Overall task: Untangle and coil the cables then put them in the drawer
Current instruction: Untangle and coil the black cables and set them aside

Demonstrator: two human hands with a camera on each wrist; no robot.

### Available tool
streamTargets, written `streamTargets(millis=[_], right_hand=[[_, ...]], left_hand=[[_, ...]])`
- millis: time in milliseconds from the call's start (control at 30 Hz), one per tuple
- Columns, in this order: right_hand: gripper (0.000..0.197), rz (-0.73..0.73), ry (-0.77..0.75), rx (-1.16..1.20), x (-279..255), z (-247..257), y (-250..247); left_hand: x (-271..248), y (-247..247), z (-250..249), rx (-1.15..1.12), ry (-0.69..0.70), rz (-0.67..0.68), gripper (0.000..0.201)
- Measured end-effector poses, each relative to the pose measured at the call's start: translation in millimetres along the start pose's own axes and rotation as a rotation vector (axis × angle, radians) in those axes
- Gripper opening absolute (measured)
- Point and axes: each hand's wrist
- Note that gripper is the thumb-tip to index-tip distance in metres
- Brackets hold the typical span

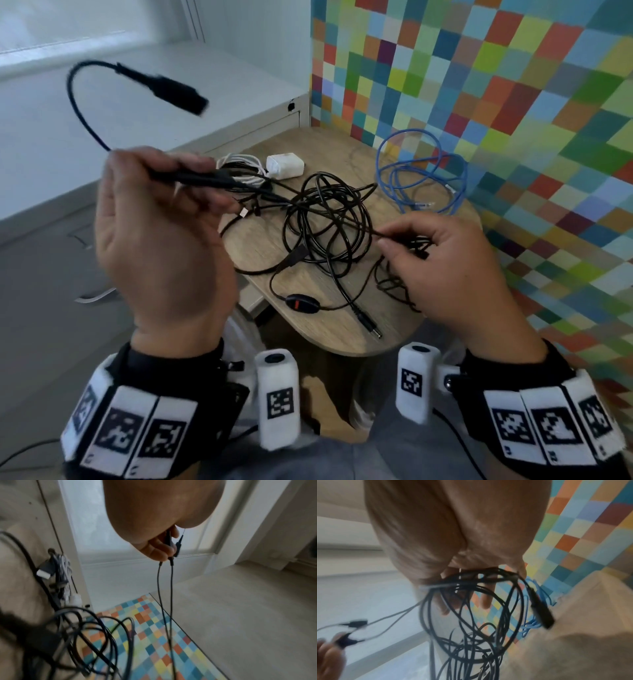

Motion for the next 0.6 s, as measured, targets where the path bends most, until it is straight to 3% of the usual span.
streamTargets(millis=[100,200,333,433,533,600], right_hand=[[0.031,-0.139,-0.035,0.050,1.5,-2.9,-6.5],[0.024,-0.147,-0.068,0.102,1.2,0.7,-4.3],[0.022,-0.114,-0.092,0.174,-1.1,7.2,1.0],[0.022,-0.103,-0.130,0.195,-1.7,11.9,5.2],[0.022,-0.093,-0.168,0.212,-1.1,17.5,11.5],[0.023,-0.091,-0.189,0.220,-1.8,20.5,15.0]], left_hand=[[5.8,-8.4,3.8,0.173,-0.069,0.060,0.025],[2.8,-13.6,14.3,0.417,-0.183,0.173,0.021],[-2.8,-10.1,22.6,0.636,-0.223,0.173,0.065],[-12.7,-3.7,14.8,0.748,-0.089,0.222,0.081],[-25.5,9.2,3.4,0.829,0.098,0.496,0.068],[-33.4,16.9,1.7,0.962,0.096,0.709,0.059]])
Point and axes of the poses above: each hand's wrist, its own x-axis towards the middle knuckle, its own y-axis out of the palm, z = x × y, and after that the axes turned 5 degrees about x, right-handed
